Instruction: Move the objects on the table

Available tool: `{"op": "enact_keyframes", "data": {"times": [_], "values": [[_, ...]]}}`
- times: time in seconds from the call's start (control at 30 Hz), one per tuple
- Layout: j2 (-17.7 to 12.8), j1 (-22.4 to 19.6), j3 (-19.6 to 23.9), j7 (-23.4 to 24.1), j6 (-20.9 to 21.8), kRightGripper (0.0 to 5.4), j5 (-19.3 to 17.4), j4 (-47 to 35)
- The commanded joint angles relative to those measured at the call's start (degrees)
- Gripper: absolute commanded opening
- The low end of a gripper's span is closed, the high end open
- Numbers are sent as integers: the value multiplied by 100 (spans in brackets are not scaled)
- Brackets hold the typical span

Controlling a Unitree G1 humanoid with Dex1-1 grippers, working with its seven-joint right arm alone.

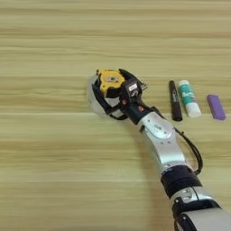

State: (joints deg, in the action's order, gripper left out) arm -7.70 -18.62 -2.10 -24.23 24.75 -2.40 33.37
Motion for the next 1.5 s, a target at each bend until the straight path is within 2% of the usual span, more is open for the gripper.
{"op": "enact_keyframes", "data": {"times": [0.03, 1.13, 1.5], "values": [[-2, -268, 35, 4, 67, 539, -77, -240], [2, -77, 55, 63, 306, 539, -71, -749], [-75, 152, 176, 142, 174, 539, -184, -1579]]}}
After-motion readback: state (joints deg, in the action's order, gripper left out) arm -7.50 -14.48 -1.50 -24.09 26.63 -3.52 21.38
